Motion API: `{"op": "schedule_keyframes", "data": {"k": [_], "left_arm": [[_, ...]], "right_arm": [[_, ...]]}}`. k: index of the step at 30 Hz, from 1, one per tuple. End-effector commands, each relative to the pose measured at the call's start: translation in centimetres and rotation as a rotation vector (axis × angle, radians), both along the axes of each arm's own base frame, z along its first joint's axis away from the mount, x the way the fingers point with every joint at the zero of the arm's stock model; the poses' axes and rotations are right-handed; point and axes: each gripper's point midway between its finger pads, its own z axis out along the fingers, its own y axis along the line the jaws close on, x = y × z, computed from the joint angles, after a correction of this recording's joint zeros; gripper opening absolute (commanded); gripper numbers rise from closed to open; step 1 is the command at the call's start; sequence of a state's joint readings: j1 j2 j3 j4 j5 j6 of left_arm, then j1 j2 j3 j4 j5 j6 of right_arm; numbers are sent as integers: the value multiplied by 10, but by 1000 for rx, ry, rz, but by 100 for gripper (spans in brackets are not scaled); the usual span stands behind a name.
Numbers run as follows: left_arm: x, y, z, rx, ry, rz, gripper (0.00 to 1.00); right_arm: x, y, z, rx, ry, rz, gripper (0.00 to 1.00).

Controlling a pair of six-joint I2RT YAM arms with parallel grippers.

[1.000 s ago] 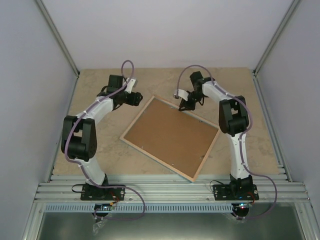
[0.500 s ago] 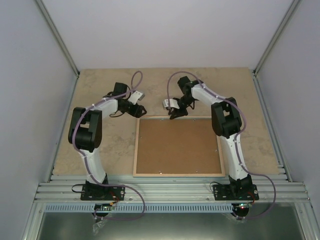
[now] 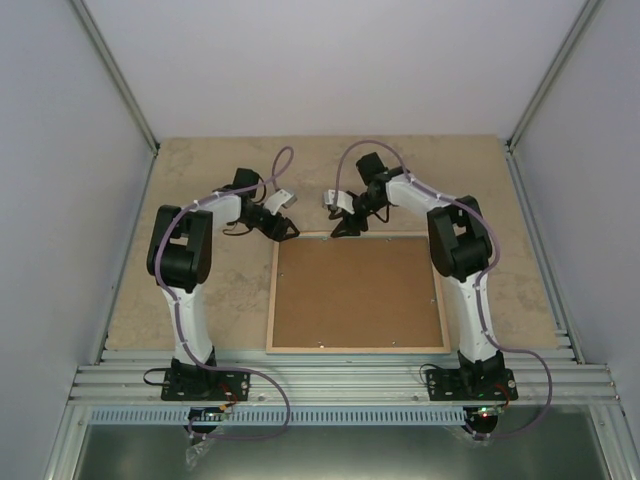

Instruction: Put the photo into the frame

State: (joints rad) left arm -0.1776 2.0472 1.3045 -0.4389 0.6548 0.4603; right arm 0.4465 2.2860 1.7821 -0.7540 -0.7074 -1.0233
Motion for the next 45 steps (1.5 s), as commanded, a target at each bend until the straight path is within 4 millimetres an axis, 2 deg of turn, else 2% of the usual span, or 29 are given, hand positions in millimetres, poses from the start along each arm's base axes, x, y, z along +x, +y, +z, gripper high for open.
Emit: {"op": "schedule_keyframes", "data": {"k": [1,5,9,14,21,25,30,37,41,45], "left_arm": [[-10,-6,0,-26,6,-59,61],[-17,-8,0,-33,22,-59,60],[-24,-12,-3,-15,33,-65,53],[-31,-13,-13,25,53,-67,40],[-30,-15,-28,73,99,-63,20],[-32,-17,-36,105,122,-74,15],[-31,-16,-41,121,134,-62,14],[-27,-14,-44,130,145,-47,15],[-27,-14,-46,133,148,-42,15],[-28,-13,-46,135,149,-38,15]], "right_arm": [[-1,18,0,35,3,-25,58],[0,19,-15,-12,-76,-35,54],[0,16,-27,-52,-104,-64,46],[7,18,-35,-94,-164,-102,31],[0,21,-41,-122,-196,-87,22],[-10,25,-43,-114,-176,-63,25],[-15,23,-40,-110,-169,-39,31],[-29,13,-29,-66,-164,95,36],[-30,16,-32,-61,-146,134,36],[-26,22,-42,-84,-149,139,30]]}}
